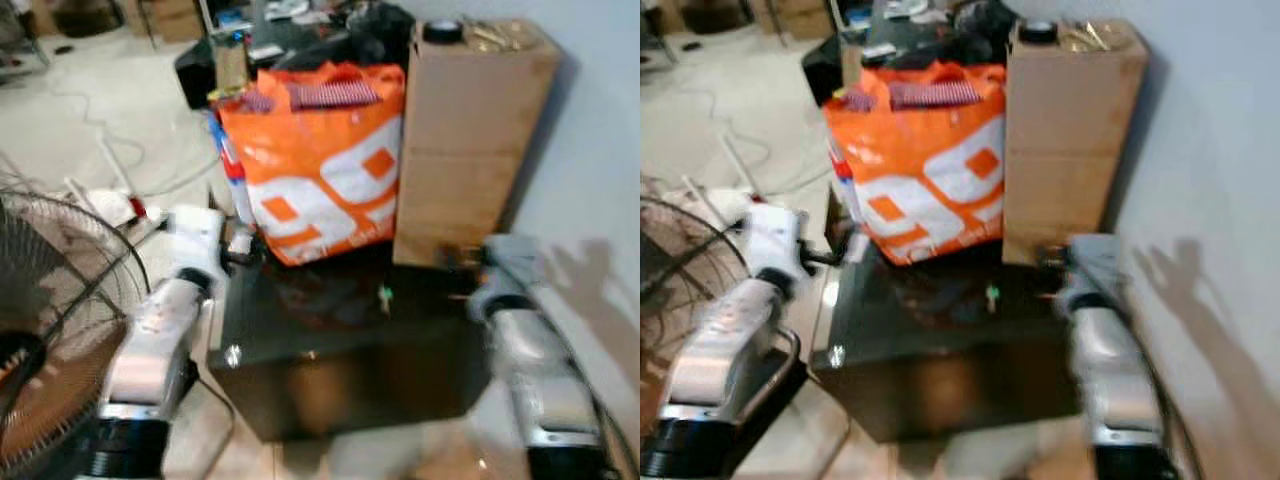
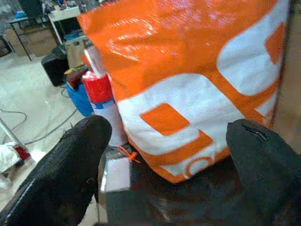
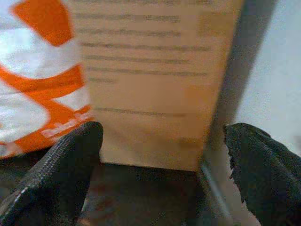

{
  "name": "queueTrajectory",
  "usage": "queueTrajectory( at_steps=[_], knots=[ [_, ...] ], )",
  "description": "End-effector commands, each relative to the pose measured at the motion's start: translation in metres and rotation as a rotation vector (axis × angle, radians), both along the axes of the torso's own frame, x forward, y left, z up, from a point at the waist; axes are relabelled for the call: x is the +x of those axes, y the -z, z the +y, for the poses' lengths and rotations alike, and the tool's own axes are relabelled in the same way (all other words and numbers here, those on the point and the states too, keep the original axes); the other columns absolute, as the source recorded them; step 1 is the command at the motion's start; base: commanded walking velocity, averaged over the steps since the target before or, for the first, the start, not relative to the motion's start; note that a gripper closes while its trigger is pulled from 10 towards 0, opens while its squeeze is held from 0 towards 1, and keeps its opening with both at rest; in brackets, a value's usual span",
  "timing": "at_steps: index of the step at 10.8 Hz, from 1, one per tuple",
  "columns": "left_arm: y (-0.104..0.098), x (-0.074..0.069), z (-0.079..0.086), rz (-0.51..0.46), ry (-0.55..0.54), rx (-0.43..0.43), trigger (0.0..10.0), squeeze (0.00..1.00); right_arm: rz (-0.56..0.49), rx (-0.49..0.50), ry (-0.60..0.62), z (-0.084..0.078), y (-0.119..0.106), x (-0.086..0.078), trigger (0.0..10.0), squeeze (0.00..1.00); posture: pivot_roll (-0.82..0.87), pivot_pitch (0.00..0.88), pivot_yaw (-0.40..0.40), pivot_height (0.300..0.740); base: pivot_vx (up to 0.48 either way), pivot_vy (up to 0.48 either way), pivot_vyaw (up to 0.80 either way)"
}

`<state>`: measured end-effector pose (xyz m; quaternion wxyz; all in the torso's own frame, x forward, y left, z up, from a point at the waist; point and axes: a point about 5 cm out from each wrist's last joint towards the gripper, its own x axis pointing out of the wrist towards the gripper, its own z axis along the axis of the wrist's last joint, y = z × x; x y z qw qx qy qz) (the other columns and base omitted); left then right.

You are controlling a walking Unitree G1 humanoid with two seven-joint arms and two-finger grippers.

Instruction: Hang keys on a hook

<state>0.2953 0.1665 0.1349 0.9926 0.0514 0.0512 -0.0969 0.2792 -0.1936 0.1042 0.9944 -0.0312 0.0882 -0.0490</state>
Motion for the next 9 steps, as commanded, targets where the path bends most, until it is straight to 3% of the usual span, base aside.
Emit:
queueTrajectory(
  at_steps=[1,6,8,9],
  knots=[
    [-0.005,0.001,0.010,-0.018,-0.032,0.015,10.0,0.00,-0.023,0.017,-0.045,0.013,-0.005,0.005,10.0,1.00,-0.08,0.000,0.086,0.740,0.398,0.000,0.00],
    [-0.002,-0.001,0.010,-0.016,-0.028,0.022,10.0,0.00,-0.013,0.000,-0.054,0.012,-0.002,0.006,10.0,1.00,-0.08,0.000,0.084,0.740,0.388,0.000,0.00],
    [0.011,-0.004,0.007,0.050,0.012,0.103,10.0,0.00,0.047,-0.049,-0.086,0.011,0.004,0.006,10.0,1.00,-0.09,0.000,0.083,0.740,0.000,0.000,0.00],
    [0.018,-0.008,0.004,0.084,0.081,0.144,10.0,0.00,0.106,-0.072,-0.119,0.011,0.011,0.005,10.0,0.47,-0.09,0.000,0.081,0.740,0.000,0.000,0.00]
  ],
)
